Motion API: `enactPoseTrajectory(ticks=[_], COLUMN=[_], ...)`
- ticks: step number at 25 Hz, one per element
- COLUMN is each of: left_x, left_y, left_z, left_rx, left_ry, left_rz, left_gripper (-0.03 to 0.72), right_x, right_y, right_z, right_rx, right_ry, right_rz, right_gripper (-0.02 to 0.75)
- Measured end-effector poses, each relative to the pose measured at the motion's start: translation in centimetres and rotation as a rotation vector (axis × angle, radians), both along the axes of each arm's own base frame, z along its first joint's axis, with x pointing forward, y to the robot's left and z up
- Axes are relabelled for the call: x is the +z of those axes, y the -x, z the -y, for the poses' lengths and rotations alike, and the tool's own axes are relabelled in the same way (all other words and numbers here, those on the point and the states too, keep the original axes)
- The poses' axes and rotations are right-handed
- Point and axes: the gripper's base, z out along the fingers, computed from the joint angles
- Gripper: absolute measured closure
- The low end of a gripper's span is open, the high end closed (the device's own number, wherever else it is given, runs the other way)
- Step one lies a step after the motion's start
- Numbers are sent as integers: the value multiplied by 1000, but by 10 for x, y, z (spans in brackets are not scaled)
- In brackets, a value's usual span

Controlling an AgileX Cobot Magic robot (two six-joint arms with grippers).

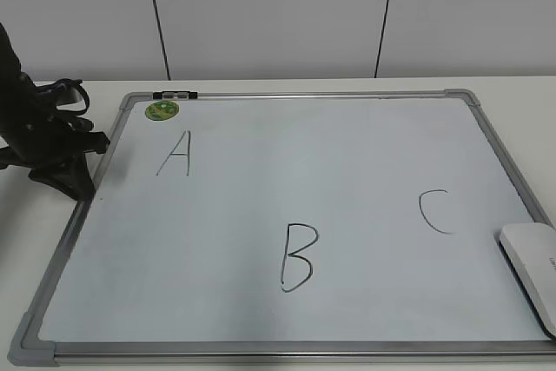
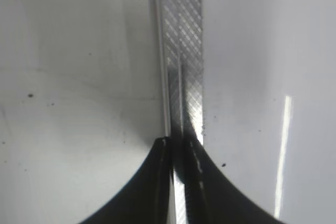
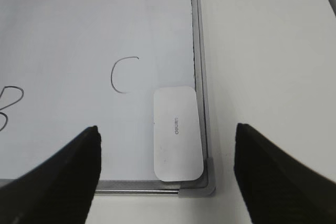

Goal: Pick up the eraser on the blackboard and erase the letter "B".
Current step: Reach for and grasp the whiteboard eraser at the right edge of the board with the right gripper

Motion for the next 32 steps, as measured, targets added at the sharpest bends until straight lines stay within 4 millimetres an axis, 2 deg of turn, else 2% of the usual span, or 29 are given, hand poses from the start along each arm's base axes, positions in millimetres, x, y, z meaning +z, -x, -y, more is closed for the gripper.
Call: enactPoseTrajectory(ticks=[6, 13, 18, 25, 32], left_x=[0, 0, 0, 0, 0], left_y=[0, 0, 0, 0, 0], left_z=[0, 0, 0, 0, 0], left_rx=[1, 1, 1, 1, 0], left_ry=[1, 2, 2, 2, 2], left_rz=[0, -1, -1, -1, -2], left_gripper=[656, 656, 656, 656, 657], right_x=[-26, -65, -86, -106, -126], right_y=[-43, -87, -119, -152, -169], right_z=[1, 3, 4, 5, 6], right_rx=[14, 64, 68, 98, 104], right_ry=[9, 44, 49, 67, 71], right_rz=[-236, -483, -570, -635, -672], right_gripper=[73, 64, 64, 64, 64])
